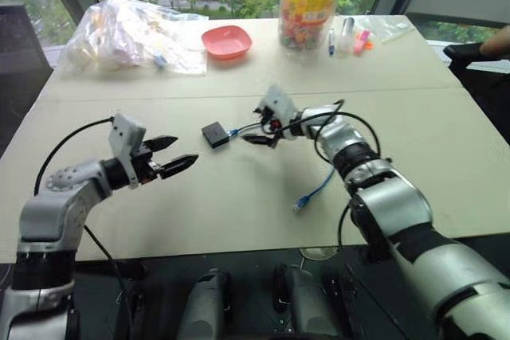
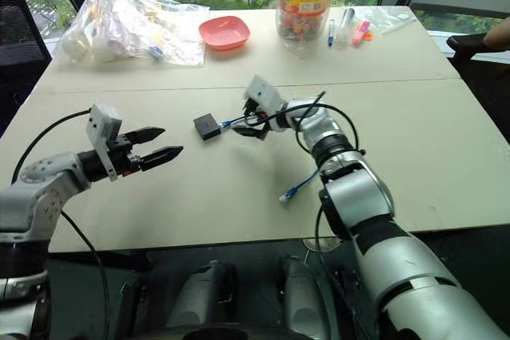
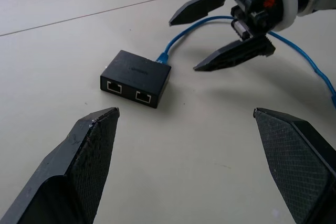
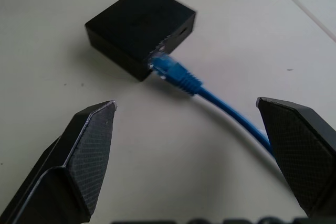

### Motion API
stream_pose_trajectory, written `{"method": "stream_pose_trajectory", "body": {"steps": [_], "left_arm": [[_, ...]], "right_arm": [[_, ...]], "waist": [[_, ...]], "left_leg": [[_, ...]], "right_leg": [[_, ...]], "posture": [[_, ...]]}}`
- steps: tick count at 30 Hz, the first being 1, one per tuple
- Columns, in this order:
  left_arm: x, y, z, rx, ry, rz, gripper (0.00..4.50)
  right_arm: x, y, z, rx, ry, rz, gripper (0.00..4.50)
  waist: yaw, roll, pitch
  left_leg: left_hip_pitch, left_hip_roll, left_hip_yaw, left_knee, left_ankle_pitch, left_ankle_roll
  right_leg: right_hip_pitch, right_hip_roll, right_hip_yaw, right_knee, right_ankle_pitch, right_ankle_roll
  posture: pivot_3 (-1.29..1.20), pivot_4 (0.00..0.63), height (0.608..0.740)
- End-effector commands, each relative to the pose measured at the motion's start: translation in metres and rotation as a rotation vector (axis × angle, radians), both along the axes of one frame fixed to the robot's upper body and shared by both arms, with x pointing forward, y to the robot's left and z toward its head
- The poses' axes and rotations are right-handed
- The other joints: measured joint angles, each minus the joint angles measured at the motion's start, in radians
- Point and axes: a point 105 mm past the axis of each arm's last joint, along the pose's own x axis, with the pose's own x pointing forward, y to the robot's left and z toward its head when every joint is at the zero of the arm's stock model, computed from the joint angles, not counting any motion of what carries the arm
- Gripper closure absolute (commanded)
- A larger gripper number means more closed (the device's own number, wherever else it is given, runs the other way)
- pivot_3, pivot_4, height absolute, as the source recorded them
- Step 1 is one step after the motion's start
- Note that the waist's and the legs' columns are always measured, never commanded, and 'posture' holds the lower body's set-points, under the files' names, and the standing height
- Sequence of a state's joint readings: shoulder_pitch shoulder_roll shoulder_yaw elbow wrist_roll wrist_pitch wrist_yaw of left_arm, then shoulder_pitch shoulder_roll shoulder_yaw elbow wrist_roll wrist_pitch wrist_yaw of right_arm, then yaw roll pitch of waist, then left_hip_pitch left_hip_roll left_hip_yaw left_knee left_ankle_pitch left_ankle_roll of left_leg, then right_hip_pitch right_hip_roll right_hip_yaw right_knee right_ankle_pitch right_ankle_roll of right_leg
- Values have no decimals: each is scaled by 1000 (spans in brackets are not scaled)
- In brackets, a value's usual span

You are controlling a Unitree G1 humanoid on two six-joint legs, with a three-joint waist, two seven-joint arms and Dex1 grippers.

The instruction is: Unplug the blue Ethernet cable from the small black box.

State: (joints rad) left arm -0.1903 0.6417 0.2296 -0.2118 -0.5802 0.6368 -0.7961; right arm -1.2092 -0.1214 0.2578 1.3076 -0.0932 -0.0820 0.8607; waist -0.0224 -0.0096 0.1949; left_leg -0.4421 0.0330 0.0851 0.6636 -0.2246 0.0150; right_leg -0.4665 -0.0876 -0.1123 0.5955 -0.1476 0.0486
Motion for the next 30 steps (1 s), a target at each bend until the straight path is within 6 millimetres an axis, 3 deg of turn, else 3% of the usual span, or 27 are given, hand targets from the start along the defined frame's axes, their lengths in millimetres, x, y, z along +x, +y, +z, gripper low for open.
{"method": "stream_pose_trajectory", "body": {"steps": [1, 4, 9, 12, 16, 22, 24, 27, 30], "left_arm": [[-9, 6, 17, -10, -81, 76, 261], [-17, 9, 18, -13, -89, 127, 198], [-29, 16, 18, -8, -84, 183, 198], [-30, 18, 17, -2, -77, 188, 198], [-24, 17, 18, -2, -78, 181, 198], [-11, 14, 25, -7, -104, 147, 198], [-3, 27, 46, -90, -140, 173, 198], [11, 52, 76, -193, -180, 205, 198], [30, 61, 93, -285, -147, 146, 198]], "right_arm": [[4, 24, 6, -32, -76, -39, 0], [6, 36, 7, -45, -115, -87, 853], [-9, 62, 5, -19, -62, 11, 3324], [-23, 72, 0, 0, 27, 109, 4473], [-32, 78, 2, 37, 87, 172, 4473], [-16, 69, 26, 84, -34, 117, 4473], [-1, 57, 66, 114, -229, 95, 4473], [6, 38, 124, 121, -555, 113, 4473], [-5, 21, 156, 85, -840, 156, 4473]], "waist": [[1, 0, 0], [1, 0, 0], [1, 0, 0], [1, 0, 0], [1, 0, 0], [3, 0, 0], [7, 0, 0], [12, -1, 1], [8, -1, 1]], "left_leg": [[0, 0, 0, 0, 0, -1], [1, 1, 0, 0, 1, -4], [1, 1, -1, 0, 1, -6], [1, 1, -1, 0, 1, -4], [1, 1, -1, 0, 2, -4], [1, 1, -1, 0, 2, -4], [0, 1, -1, 0, 2, -4], [-3, 0, -2, 1, 2, -5], [-3, -1, -2, 1, 3, -4]], "right_leg": [[0, 0, 0, 0, 0, -1], [0, 0, 0, 0, -2, -4], [0, 0, 0, 0, -2, -4], [0, 0, 0, 0, -2, -4], [0, 1, 0, 0, -2, -4], [0, 1, 0, -1, -2, -4], [-1, 0, 0, -1, -2, -4], [-3, 0, -1, -1, -2, -4], [-3, 0, -1, -1, -2, -3]], "posture": [[0, 150, 740], [0, 150, 740], [0, 150, 740], [0, 150, 740], [0, 150, 740], [0, 150, 740], [0, 150, 740], [0, 150, 740], [0, 150, 740]]}}
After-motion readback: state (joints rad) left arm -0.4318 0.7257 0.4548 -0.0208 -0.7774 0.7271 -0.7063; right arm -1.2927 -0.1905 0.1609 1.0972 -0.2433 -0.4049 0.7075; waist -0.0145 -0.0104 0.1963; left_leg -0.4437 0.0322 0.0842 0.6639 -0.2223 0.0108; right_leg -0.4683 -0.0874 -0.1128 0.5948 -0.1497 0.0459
